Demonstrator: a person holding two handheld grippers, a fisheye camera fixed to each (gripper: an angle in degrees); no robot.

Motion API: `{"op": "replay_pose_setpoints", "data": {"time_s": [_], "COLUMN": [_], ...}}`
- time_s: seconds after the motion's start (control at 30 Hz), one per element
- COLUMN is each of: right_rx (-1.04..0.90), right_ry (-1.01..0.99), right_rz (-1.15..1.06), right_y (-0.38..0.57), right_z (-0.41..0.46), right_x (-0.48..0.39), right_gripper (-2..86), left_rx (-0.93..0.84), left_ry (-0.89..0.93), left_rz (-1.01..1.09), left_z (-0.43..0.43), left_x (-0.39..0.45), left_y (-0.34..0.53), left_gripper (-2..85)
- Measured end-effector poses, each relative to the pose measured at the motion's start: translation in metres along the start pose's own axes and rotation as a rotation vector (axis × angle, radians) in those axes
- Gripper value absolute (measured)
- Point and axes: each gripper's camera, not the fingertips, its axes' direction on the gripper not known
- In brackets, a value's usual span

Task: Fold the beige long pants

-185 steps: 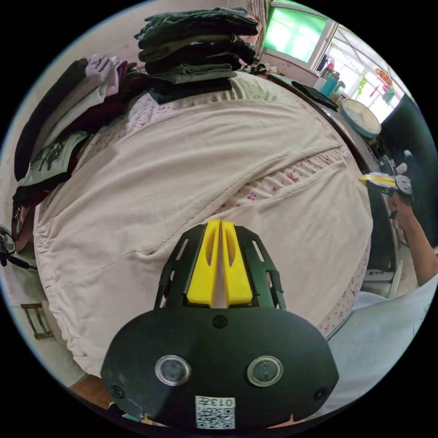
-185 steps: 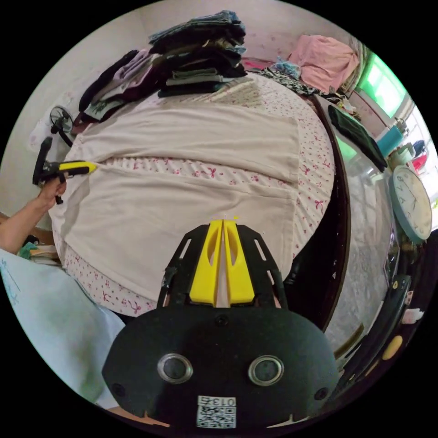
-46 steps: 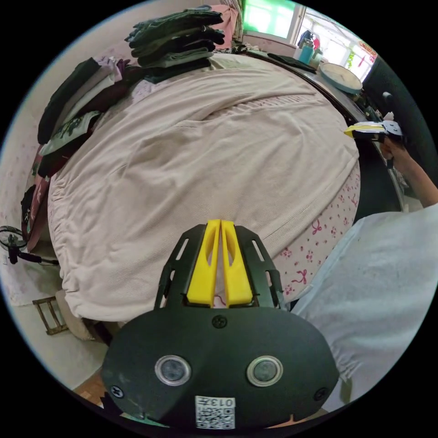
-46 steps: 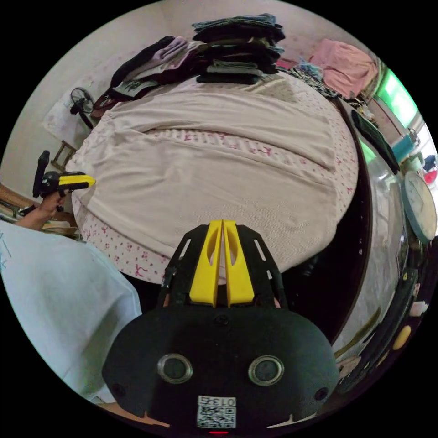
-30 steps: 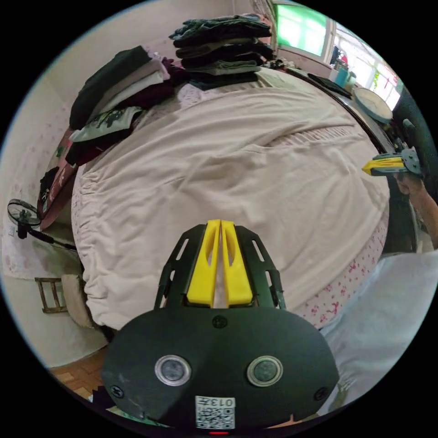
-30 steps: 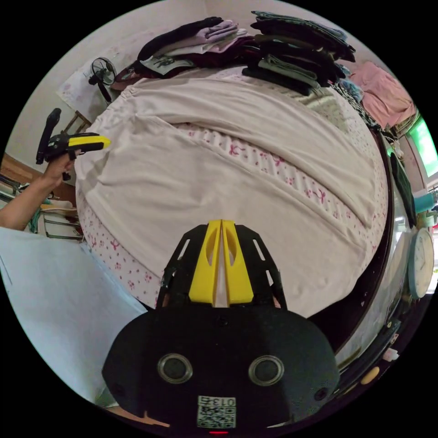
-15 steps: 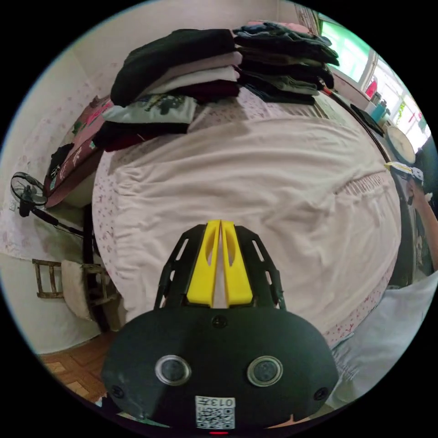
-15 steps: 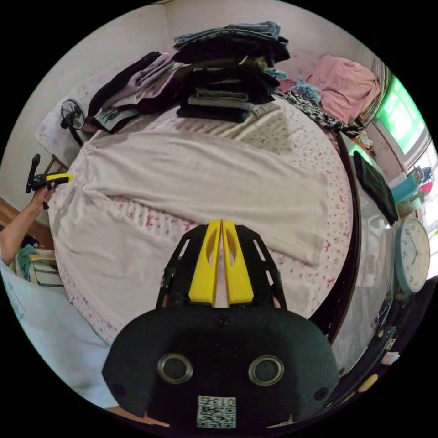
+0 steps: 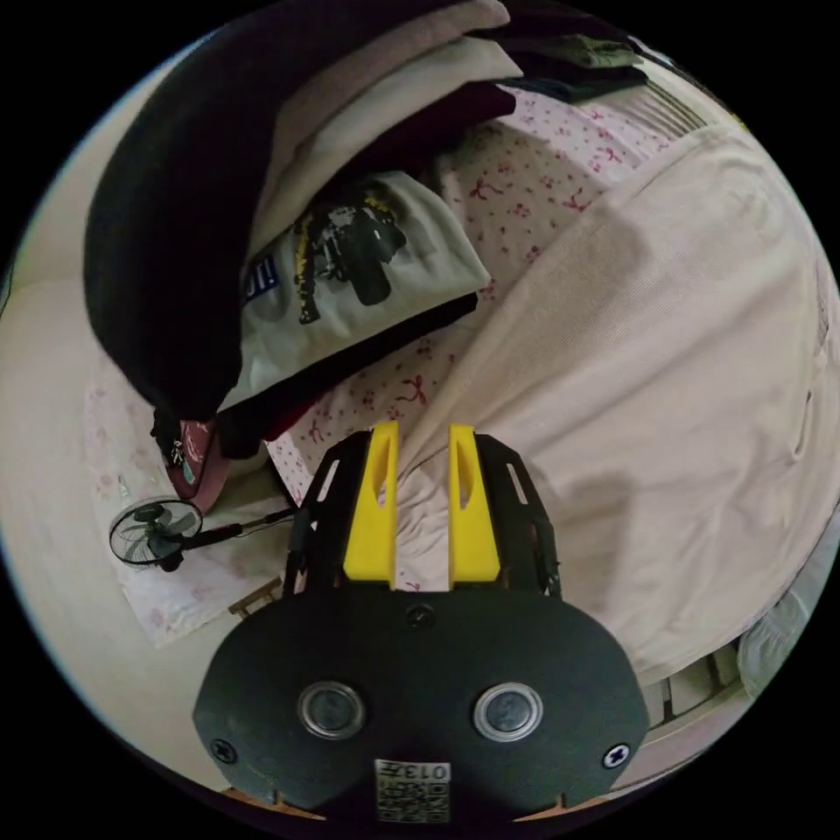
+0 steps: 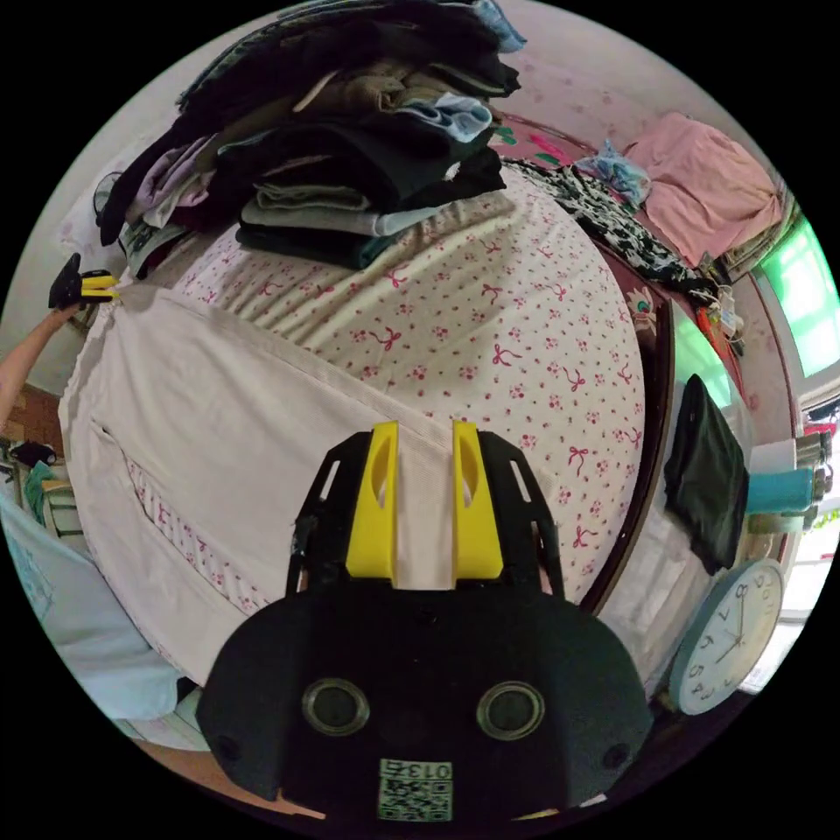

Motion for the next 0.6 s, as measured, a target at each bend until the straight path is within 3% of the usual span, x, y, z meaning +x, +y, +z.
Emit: {"op": "replay_pose_setpoints", "data": {"time_s": [0.4, 0.6], "right_rx": [-0.206, -0.317], "right_ry": [-0.022, -0.062], "right_rz": [-0.159, -0.189], "right_y": [-0.034, -0.039], "right_z": [0.027, 0.034], "right_x": [0.013, 0.004], "right_gripper": [10.9, 5.6], "left_rx": [-0.031, -0.029], "left_ry": [0.076, 0.08], "left_rz": [0.044, -0.013], "left_z": [0.023, 0.017], "left_x": [0.018, 0.022], "left_y": [-0.023, -0.018], "left_gripper": [2.0, 0.7]}}
